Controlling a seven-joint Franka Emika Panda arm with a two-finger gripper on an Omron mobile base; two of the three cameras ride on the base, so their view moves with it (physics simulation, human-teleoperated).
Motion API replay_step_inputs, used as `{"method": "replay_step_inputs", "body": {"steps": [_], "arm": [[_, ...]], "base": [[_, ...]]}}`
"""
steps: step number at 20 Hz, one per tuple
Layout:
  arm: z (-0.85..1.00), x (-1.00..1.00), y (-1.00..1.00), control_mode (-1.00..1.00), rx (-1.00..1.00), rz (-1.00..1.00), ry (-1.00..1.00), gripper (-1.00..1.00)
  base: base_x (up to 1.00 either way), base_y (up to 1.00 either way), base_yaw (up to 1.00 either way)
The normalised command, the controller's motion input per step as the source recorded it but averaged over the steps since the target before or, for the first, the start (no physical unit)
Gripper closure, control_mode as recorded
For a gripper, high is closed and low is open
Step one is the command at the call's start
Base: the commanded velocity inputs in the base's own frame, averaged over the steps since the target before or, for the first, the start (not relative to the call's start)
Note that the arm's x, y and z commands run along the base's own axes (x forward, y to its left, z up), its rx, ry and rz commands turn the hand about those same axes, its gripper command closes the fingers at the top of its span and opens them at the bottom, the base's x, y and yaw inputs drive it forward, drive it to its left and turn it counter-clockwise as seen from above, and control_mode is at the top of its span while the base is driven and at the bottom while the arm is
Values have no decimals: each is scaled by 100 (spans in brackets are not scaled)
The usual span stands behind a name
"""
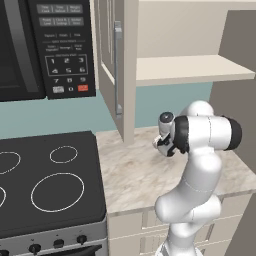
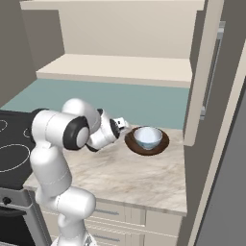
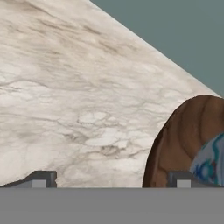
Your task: Pick up the bowls on the counter and stack them on top of one another in the open cabinet. Place the smaller bowl on top of the larger bowl.
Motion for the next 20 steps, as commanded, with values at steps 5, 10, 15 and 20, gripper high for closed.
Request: {"method": "replay_step_inputs", "body": {"steps": [5,10,15,20], "arm": [[-12,13,-14,-100,0,0,0,-100],[-11,14,-11,-100,0,0,-1,-100],[-10,14,-10,-100,0,0,-2,-100],[-11,14,-9,-100,0,0,-1,-100]], "base": [[0,0,0],[0,0,0],[0,0,0],[0,0,0]]}}
